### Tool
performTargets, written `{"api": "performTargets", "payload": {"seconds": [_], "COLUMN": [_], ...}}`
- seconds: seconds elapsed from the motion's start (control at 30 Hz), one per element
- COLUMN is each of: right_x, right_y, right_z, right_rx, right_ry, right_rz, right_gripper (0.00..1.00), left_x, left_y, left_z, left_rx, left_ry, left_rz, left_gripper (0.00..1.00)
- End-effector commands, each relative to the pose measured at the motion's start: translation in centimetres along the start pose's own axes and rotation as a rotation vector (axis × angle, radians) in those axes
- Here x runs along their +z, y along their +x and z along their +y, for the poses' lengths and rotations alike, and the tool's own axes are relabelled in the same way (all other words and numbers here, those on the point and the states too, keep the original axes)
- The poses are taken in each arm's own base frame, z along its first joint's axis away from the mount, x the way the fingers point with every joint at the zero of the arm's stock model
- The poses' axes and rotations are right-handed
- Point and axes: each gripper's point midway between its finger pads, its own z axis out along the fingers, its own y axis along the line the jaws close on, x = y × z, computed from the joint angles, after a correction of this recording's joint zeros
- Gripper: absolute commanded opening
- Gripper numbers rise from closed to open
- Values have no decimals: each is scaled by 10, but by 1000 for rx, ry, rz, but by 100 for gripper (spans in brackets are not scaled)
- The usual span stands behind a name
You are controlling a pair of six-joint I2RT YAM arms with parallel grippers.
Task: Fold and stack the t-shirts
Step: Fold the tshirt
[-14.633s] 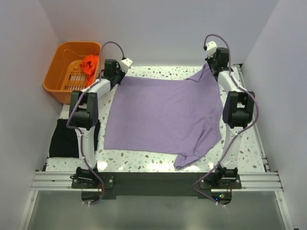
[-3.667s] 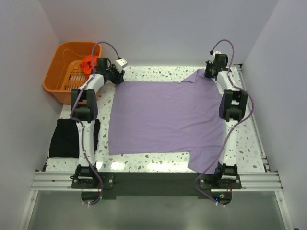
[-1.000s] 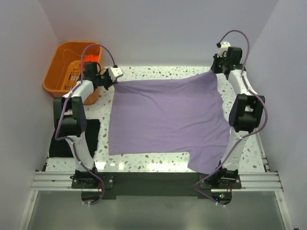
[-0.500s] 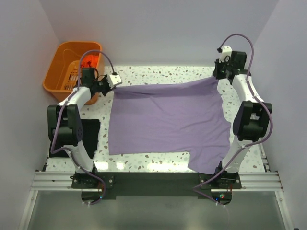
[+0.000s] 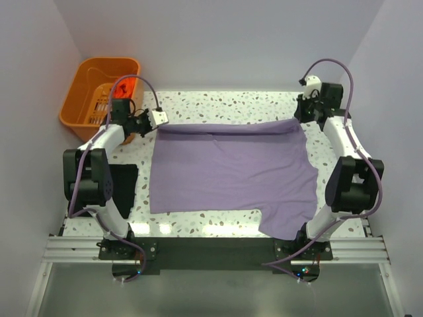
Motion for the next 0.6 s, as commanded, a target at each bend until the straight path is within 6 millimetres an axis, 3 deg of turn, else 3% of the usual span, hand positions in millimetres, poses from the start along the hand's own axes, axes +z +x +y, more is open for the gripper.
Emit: {"api": "performTargets", "payload": {"seconds": [0.0, 0.57], "right_x": [-19, -23], "right_y": [0, 101], "right_z": [3, 25], "right_rx": [-38, 26], "right_ry": [3, -20], "right_rz": [-24, 193], "right_gripper": [0, 0], "left_x": [-13, 0], "left_y": [-6, 34], "left_z": [4, -44], "left_rx": [78, 82], "left_ry": [-18, 94], "left_rz": [-12, 67], "left_gripper": [0, 0]}}
